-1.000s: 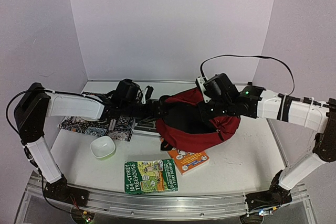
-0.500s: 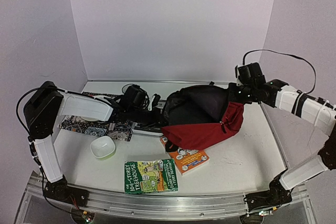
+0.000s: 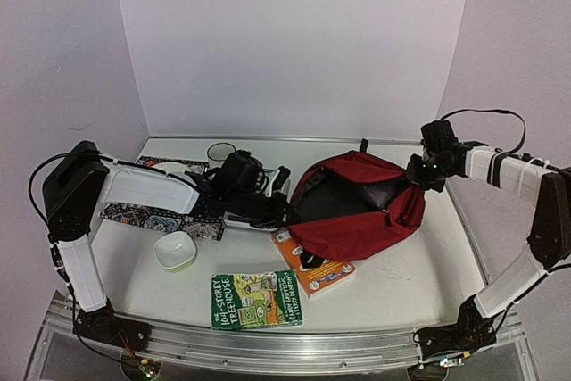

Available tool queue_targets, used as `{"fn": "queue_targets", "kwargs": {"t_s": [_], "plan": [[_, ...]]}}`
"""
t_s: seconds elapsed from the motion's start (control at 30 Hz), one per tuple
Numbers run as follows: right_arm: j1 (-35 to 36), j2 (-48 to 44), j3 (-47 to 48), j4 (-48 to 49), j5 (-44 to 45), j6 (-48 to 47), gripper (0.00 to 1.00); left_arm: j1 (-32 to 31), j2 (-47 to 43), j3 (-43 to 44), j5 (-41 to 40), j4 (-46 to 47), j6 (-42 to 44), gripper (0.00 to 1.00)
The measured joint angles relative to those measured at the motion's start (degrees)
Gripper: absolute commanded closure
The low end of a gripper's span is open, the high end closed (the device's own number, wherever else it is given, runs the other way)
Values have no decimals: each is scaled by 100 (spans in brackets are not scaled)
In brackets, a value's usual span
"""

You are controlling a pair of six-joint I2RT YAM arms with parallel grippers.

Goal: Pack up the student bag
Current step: Open the largest pocket of the student bag.

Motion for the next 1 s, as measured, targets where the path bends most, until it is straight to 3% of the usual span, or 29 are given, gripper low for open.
{"fn": "queue_targets", "kwargs": {"t_s": [0.2,0.4,0.7,1.0], "plan": [[-173,310,6,31,-956,-212,72,22,0,-20,-33,-53,134,57],[-189,361,45,4,-1892,-343,48,33,-83,-20,-166,-244,350,39],[363,54,171,-151,-2545,-626,26,44,-820,-105,-850,-1097,961,23],[1624,-700,171,-416,-2218,-901,19,161,-1790,-1003,-1331,-2015,1115,19]]}}
